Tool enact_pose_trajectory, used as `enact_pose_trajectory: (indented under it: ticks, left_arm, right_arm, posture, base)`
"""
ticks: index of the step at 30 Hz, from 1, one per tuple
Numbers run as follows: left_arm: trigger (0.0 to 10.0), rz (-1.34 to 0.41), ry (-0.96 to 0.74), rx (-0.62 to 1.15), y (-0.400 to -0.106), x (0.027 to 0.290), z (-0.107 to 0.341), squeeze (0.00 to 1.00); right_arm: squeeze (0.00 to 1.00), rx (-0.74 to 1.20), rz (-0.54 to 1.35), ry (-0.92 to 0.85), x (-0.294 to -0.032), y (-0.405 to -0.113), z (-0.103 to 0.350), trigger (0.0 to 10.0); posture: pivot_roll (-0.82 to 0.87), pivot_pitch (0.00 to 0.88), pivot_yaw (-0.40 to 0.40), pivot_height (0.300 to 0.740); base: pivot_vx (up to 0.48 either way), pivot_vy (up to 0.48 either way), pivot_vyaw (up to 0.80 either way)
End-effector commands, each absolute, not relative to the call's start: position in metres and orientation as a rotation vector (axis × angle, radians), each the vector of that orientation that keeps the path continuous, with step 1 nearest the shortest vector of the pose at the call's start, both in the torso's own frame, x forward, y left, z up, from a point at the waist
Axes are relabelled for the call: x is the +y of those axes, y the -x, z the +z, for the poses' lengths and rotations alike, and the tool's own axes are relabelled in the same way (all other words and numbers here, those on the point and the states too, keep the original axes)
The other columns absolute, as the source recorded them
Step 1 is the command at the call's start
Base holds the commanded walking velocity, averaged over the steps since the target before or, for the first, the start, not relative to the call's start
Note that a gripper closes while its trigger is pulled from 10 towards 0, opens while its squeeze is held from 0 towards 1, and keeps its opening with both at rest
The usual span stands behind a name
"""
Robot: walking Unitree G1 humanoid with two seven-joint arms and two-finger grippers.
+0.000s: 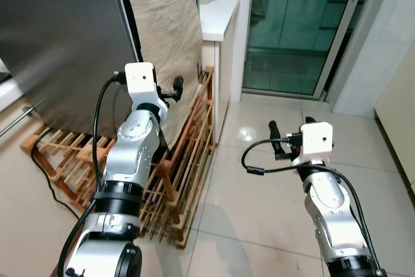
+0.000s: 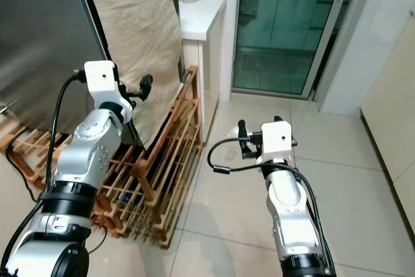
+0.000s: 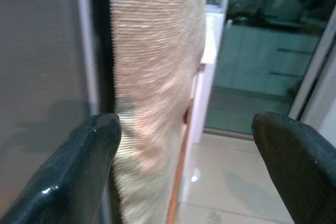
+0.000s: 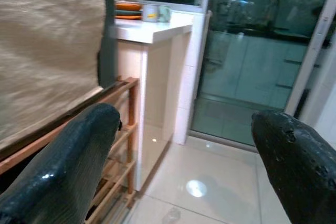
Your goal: Restocking fridge
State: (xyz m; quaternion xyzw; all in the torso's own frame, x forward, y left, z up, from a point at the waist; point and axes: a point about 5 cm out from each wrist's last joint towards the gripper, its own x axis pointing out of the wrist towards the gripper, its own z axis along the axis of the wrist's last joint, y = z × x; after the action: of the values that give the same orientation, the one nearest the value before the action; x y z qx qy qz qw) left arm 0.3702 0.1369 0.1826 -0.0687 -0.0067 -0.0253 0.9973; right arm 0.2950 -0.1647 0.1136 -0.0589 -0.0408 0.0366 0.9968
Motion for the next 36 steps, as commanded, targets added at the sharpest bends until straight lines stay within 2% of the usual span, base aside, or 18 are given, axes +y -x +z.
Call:
enact_pose_trajectory:
  ticks: [1, 8, 9, 10, 13, 18, 21, 25, 36]
  left_arm:
    - [10.0, -0.024, 0.131, -0.036, -0.375, 0.14, 0.189, 0.0]
    - [10.0, -0.032, 0.124, -0.038, -0.373, 0.149, 0.187, 0.0]
    - [10.0, -0.072, 0.142, -0.033, -0.365, 0.151, 0.183, 0.0]
    - [10.0, -0.133, 0.137, -0.043, -0.341, 0.159, 0.174, 0.0]
    - [10.0, -0.172, 0.127, -0.048, -0.291, 0.174, 0.155, 0.0]
    - [10.0, -0.153, 0.059, -0.079, -0.252, 0.177, 0.148, 0.0]
    - [10.0, -0.115, 0.112, -0.052, -0.226, 0.172, 0.142, 0.0]
    - [10.0, -0.106, 0.128, -0.072, -0.23, 0.168, 0.147, 0.0]
    - [10.0, -0.138, 0.149, -0.094, -0.252, 0.151, 0.161, 0.0]
  right_arm:
    - [0.0, -0.09, 0.078, 0.117, -0.162, -0.295, 0.116, 10.0]
    - [0.0, -0.116, 0.161, 0.085, -0.154, -0.291, 0.124, 10.0]
    - [0.0, -0.125, 0.165, 0.076, -0.155, -0.288, 0.127, 10.0]
    - [0.0, -0.138, 0.168, 0.062, -0.158, -0.278, 0.131, 10.0]
    - [0.0, -0.143, 0.149, 0.052, -0.164, -0.25, 0.13, 10.0]
    - [0.0, -0.136, 0.133, 0.025, -0.169, -0.231, 0.124, 10.0]
    - [0.0, -0.153, 0.107, 0.04, -0.177, -0.226, 0.122, 10.0]
    - [0.0, -0.14, 0.117, 0.049, -0.177, -0.23, 0.119, 10.0]
    - [0.0, -0.168, 0.151, 0.061, -0.165, -0.252, 0.126, 10.0]
  posture:
    - [-0.2, 0.0, 0.1, 0.74]
    - [-0.21, 0.0, 0.116, 0.74]
    - [-0.21, 0.0, 0.119, 0.74]
    - [-0.2, 0.0, 0.113, 0.74]
    - [-0.18, 0.0, 0.098, 0.74]
    - [-0.15, 0.0, 0.073, 0.74]
    - [-0.14, 0.0, 0.053, 0.74]
    - [-0.12, 0.0, 0.039, 0.74]
    - [-0.15, 0.0, 0.044, 0.74]
  base:
    - [0.0, 0.0, 0.0]
    - [0.0, 0.0, 0.0]
    - [0.0, 0.0, 0.0]
    - [0.0, 0.0, 0.0]
    - [0.0, 0.0, 0.0]
    - [0.0, 0.0, 0.0]
    - [0.0, 0.0, 0.0]
    - [0.0, 0.0, 0.0]
    - [0.468, 0.0, 0.0]
